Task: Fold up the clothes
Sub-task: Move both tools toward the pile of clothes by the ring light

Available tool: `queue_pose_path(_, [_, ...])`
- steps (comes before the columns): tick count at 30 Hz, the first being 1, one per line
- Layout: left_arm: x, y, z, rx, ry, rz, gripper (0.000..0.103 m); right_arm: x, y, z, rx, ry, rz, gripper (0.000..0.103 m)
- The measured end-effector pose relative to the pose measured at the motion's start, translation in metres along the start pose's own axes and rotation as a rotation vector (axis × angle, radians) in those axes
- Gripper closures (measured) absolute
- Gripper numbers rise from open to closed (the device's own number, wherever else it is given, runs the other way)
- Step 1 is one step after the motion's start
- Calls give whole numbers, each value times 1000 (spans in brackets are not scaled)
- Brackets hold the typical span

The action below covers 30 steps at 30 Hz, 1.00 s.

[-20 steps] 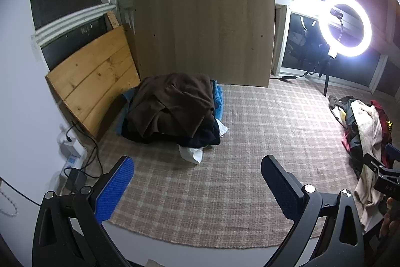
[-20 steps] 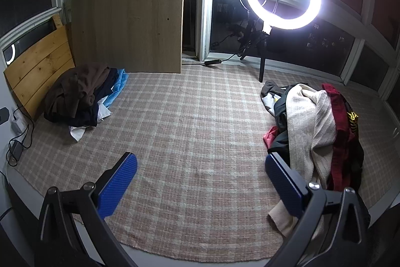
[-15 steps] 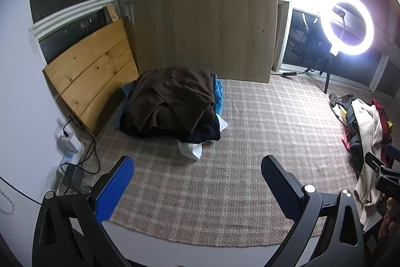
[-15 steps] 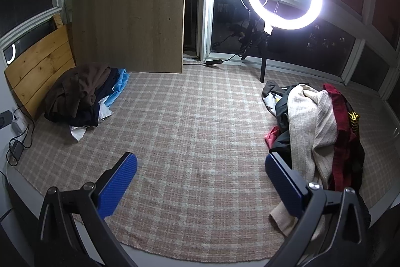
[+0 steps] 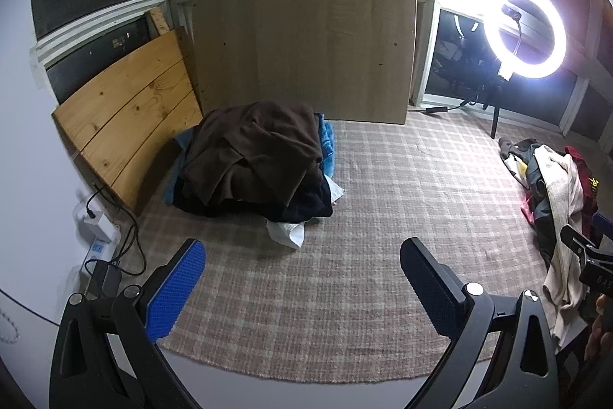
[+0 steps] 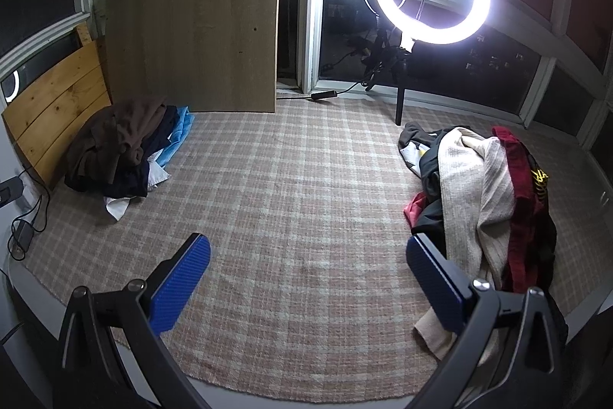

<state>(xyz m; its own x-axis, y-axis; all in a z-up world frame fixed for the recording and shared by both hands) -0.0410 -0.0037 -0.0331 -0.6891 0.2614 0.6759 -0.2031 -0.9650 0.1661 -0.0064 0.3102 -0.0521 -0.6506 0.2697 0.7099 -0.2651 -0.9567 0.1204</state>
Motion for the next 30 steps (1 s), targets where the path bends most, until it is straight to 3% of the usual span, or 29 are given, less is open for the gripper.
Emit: queue_pose_path(30, [44,-70,-26,-221,-61,-252,1,-7,-55,27,-234,-44,-190,0])
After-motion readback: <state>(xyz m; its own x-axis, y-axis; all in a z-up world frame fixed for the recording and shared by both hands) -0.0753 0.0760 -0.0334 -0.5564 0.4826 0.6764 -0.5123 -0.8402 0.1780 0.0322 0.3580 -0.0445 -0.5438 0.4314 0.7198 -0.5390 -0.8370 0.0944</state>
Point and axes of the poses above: each gripper's, at about its wrist camera, not at the fingertips, and z roughly against the way its jaws point, y to its left, x to its top, the point moved 3 cm from there along -z, roughly the way its jaws point, and after that the axes turned 13 degrees about -z, right-handed, at the moved point
